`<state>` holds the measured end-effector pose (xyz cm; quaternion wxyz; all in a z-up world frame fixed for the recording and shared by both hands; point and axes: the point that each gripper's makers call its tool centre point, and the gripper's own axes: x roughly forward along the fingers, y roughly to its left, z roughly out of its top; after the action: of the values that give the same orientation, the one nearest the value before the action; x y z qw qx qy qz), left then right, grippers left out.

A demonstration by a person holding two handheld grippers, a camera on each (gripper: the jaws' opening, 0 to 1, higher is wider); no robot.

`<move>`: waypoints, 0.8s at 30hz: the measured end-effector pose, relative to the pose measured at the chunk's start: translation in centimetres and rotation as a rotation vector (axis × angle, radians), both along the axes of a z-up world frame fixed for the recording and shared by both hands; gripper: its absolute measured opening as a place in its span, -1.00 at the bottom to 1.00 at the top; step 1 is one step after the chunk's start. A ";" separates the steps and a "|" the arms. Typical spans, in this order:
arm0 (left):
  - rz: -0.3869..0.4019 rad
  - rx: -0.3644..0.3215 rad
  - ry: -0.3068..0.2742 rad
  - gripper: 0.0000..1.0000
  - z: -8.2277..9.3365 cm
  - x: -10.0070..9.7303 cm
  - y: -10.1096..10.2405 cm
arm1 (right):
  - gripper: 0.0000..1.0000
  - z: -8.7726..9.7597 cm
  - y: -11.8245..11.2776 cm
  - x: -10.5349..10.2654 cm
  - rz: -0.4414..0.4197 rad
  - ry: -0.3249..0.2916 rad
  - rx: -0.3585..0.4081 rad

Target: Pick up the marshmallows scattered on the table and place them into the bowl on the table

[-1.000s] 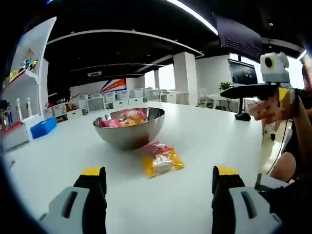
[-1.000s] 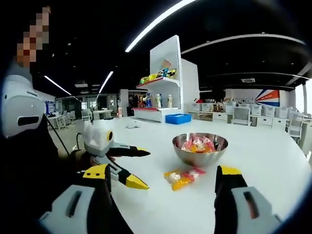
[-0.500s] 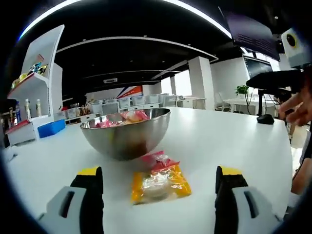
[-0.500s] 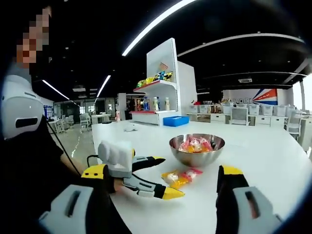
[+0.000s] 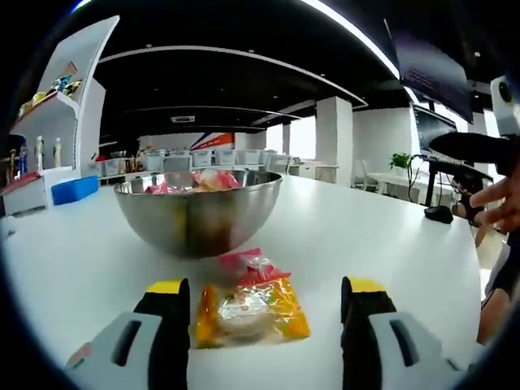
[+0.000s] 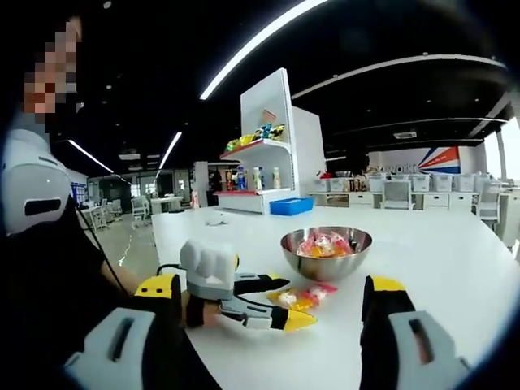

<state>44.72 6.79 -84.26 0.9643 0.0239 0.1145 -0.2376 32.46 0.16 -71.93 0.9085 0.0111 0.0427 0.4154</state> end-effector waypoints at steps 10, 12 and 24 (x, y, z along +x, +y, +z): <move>0.036 0.064 0.035 0.07 -1.1 0.4 0.9 | 0.73 0.5 -0.2 -0.2 -0.001 -0.015 0.004; 0.037 0.054 0.032 0.04 -0.9 0.3 0.9 | 0.72 0.4 -0.2 -0.2 0.002 -0.013 0.007; 0.029 0.047 0.028 -0.38 -0.7 0.3 1.0 | 0.71 0.2 0.0 -0.3 0.012 -0.011 0.015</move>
<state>45.01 7.80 -84.99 0.9651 0.0418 0.1340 -0.2210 32.13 0.13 -71.69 0.9061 0.0153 0.0347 0.4214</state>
